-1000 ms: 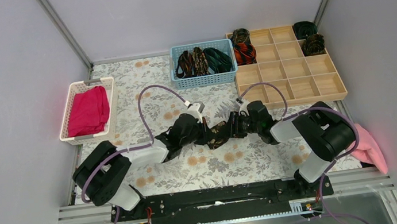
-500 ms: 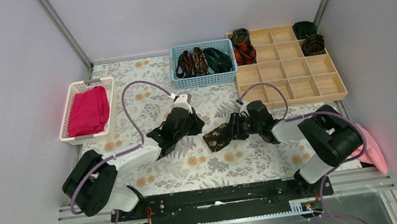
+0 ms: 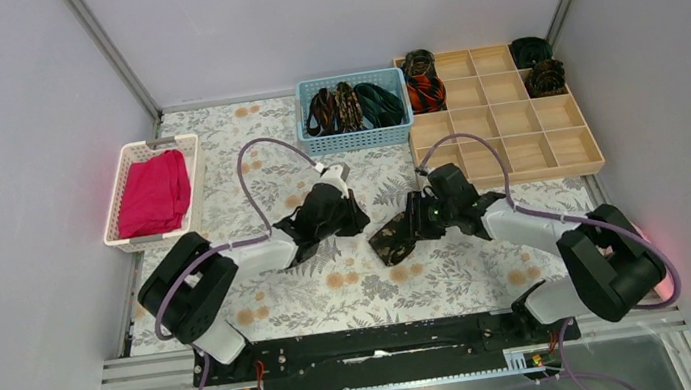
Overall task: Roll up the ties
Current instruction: Pick up the tie at the center of the board, then place the tie in the storage box.
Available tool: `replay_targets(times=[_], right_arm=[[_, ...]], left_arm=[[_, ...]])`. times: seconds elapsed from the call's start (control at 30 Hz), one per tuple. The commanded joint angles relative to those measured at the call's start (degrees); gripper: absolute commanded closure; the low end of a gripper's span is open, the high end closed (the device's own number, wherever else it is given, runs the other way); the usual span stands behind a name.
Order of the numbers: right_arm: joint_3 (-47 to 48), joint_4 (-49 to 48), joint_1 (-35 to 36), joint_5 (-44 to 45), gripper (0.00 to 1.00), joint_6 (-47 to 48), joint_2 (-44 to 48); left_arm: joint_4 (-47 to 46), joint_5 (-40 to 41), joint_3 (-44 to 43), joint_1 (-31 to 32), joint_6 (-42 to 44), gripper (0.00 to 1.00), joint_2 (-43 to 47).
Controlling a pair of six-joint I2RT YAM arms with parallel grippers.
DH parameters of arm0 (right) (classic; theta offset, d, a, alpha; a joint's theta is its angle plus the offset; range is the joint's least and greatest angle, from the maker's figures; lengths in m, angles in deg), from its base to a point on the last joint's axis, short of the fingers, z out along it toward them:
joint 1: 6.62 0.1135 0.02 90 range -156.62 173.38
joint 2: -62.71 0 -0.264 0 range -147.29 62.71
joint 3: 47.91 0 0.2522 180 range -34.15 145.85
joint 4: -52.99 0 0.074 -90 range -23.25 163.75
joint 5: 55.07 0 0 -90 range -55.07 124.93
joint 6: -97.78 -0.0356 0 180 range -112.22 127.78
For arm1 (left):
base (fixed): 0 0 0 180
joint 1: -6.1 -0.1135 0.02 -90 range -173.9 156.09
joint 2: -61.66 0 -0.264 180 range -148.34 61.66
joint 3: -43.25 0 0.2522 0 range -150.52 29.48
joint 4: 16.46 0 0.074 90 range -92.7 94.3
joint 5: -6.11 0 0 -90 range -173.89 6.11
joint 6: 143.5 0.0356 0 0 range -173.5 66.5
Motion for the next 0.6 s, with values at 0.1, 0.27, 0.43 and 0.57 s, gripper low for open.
replay_targets(times=[0.1,0.27,0.43,0.57], right_arm=[[9.59,21.86,0.41,11.13,1.0,7.72,4.19],[14.46,29.43,0.46,17.04,1.0,10.77,4.06],[19.67,35.53,0.54,20.89,1.0,13.41,4.0],[23.57,38.59,0.49,24.63,1.0,14.04,4.49]], left_arm=[[-5.55,-5.07,-4.76,0.06,0.1,1.0,-4.56],[-6.28,-6.12,-7.12,0.06,-0.32,1.0,-7.15],[-6.67,-6.64,-7.5,0.0,-0.73,1.0,-7.63],[-6.45,-6.62,-7.47,-0.01,-0.98,1.0,-7.12]])
